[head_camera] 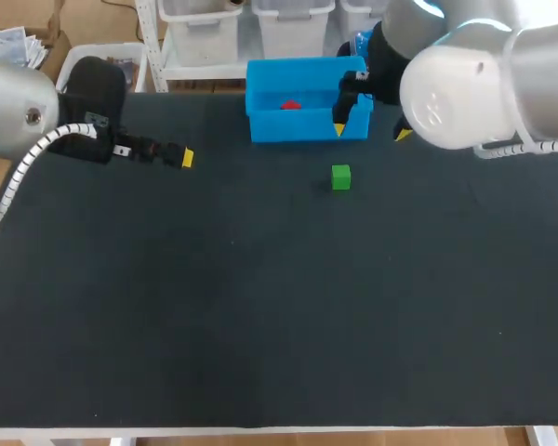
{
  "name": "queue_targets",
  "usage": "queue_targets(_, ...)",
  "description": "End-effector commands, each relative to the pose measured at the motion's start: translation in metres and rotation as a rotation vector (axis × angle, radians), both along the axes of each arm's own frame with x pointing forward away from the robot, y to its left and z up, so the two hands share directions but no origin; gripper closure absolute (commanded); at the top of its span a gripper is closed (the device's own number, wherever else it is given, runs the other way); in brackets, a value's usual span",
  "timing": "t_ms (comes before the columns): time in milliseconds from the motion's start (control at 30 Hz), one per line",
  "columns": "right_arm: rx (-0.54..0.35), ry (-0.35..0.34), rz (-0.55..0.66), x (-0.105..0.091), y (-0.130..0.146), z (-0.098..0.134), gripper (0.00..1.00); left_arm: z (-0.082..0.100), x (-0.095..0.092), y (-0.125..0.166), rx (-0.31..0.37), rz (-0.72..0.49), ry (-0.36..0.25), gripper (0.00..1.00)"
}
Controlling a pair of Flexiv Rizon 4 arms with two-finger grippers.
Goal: Use the left arm to pick the red cube and place it into the blue plastic box first, then use the right arm to grasp the green cube and put it into the same blue plastic box after the first action is fully finished.
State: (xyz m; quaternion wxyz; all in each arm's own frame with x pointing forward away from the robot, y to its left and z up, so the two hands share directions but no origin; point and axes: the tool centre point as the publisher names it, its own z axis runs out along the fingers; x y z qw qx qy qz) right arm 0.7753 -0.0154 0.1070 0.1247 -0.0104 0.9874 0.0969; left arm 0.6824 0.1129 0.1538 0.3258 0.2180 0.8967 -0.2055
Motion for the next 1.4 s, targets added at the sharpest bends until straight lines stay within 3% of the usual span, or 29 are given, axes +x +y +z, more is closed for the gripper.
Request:
queue_targets(33,0.000,-0.003,-0.001,-0.002,-0.001,0.000,0.00,-0.001,0.001,0.001,-0.005,-0.005,-0.001,0.00)
queue_targets(767,-0.220,0.039,-0.026,0.015,0.028,-0.027,0.00,-0.001,0.001,0.001,-0.005,-0.005,-0.001,0.00)
queue_targets(1400,-0.228,0.052,-0.036,0.017,0.022,-0.053,0.00,-0.001,0.001,0.001,-0.005,-0.005,-0.001,0.00)
